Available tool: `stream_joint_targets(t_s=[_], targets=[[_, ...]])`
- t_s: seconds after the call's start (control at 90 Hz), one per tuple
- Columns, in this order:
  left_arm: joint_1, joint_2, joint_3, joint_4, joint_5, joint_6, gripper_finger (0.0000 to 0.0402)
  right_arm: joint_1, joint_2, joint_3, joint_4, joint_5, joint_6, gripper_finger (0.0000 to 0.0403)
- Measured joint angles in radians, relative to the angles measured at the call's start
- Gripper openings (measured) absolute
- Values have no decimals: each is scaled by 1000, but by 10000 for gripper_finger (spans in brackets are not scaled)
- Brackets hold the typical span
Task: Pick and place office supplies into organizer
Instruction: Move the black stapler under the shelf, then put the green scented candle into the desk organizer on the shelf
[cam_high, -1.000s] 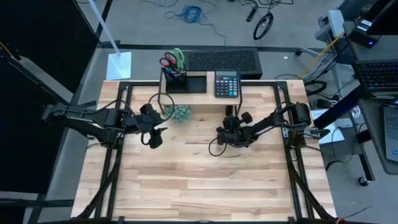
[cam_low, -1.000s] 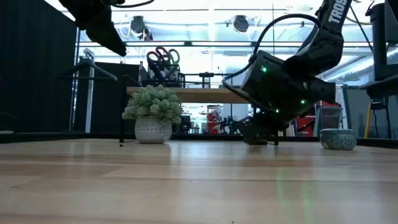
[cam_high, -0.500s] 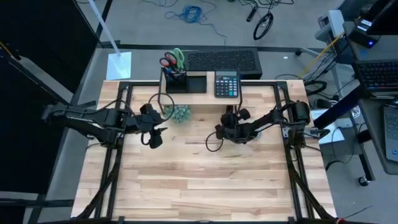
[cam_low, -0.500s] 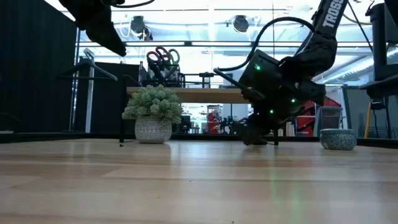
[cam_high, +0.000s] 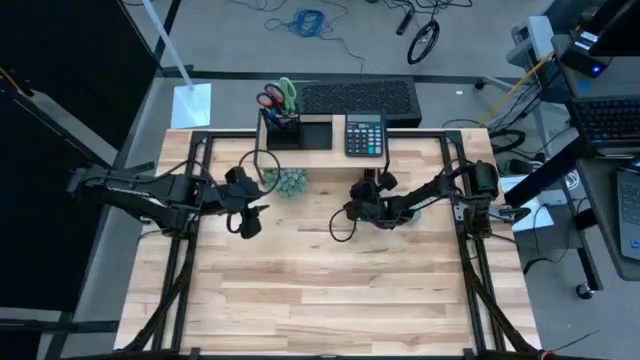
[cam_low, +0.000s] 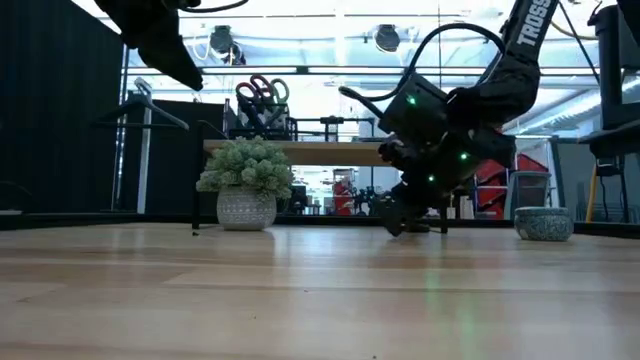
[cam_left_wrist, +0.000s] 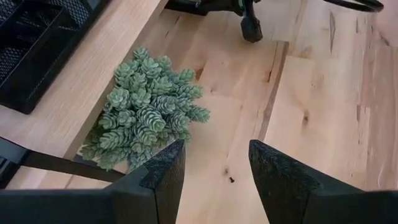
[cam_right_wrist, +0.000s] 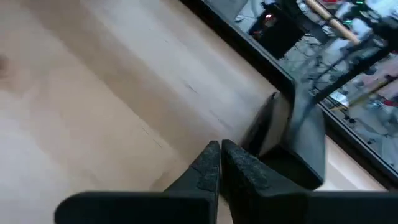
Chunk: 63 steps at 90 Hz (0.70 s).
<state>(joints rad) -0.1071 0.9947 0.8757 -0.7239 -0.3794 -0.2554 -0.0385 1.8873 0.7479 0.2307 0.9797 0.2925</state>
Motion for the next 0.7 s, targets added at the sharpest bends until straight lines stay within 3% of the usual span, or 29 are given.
stream_joint_targets(t_s=[0.1, 0.356, 0.7], targets=[[0, 0, 0, -1, 0, 0, 167, 60, -41, 1, -47, -21, -11, 0], [0, 0, 0, -1, 0, 0, 167, 170, -90, 0, -373, -5, 22, 0], [0, 0, 0, 0, 0, 0, 167, 65, -80, 4, -419, -15, -46, 0]])
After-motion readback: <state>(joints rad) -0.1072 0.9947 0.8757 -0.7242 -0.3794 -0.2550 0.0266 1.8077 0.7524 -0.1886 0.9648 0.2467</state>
